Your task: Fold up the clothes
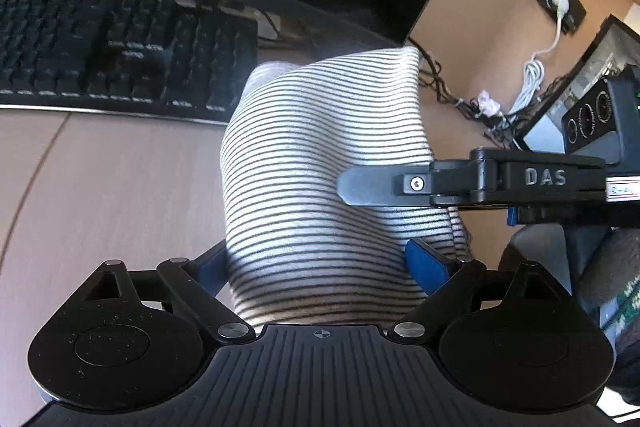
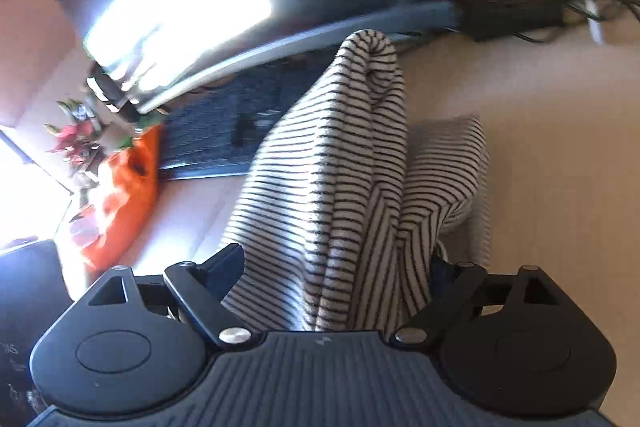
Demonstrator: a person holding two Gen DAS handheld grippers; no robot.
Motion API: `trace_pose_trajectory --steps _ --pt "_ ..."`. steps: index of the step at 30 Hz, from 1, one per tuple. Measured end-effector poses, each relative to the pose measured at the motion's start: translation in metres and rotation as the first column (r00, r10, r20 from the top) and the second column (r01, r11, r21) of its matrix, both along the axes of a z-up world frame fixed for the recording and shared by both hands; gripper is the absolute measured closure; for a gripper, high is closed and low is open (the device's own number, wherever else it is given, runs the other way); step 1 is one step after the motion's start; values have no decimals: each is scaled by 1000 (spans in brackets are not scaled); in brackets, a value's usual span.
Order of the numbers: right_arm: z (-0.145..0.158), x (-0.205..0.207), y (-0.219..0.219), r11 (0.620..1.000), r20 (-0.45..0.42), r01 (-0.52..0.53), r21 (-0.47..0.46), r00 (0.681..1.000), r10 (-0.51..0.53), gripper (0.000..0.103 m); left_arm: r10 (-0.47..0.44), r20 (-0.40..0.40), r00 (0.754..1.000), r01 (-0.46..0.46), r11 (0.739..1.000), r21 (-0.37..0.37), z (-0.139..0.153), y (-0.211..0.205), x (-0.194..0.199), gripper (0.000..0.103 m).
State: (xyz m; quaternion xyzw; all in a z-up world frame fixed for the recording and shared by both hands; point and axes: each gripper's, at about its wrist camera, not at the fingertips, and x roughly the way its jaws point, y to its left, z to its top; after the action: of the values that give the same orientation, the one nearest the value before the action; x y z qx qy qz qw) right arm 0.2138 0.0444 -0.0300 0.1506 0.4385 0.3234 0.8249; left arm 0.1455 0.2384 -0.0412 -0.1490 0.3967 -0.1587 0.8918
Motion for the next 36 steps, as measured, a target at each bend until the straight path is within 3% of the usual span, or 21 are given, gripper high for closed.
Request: trace_pose_trajectory --steps 4,7,12,16,19,24,27,29,30,32,34,36 --pt "-1 0 14 996 12 -56 66 998 55 13 26 46 999 -27 999 26 13 8 -16 9" --pt "-1 6 25 994 37 -97 59 995 95 14 48 57 997 -49 998 30 14 15 -26 9" --pt "-6 10 23 995 69 -53 -80 996 58 16 35 24 999 -37 997 71 9 20 -32 9" --pt "6 -9 1 977 180 14 -212 983 25 16 -10 110 994 -2 993 117 35 33 -43 8" --pt "17 -30 1 949 287 45 -312 957 49 16 20 155 988 -45 987 157 51 49 -33 8" --pt "32 -65 19 900 427 106 -423 899 95 15 59 150 987 -95 964 249 48 50 26 8" --pt "30 -83 28 851 454 107 -514 876 164 11 34 127 991 -78 928 363 37 31 65 7" --pt "11 -81 34 789 426 126 -601 886 183 11 21 108 994 -67 894 442 29 18 85 7" --pt "2 -76 39 780 406 132 -611 898 166 7 12 101 995 -58 885 462 26 14 91 6" --pt "-2 -70 32 801 391 159 -578 915 100 2 -8 96 995 -40 871 489 21 5 98 6" --pt "-3 -66 32 801 385 167 -575 919 85 1 -34 110 993 -28 855 517 17 -2 99 6" --pt "-4 -65 31 797 388 173 -579 918 82 1 -45 121 992 -24 855 518 15 -3 99 6"
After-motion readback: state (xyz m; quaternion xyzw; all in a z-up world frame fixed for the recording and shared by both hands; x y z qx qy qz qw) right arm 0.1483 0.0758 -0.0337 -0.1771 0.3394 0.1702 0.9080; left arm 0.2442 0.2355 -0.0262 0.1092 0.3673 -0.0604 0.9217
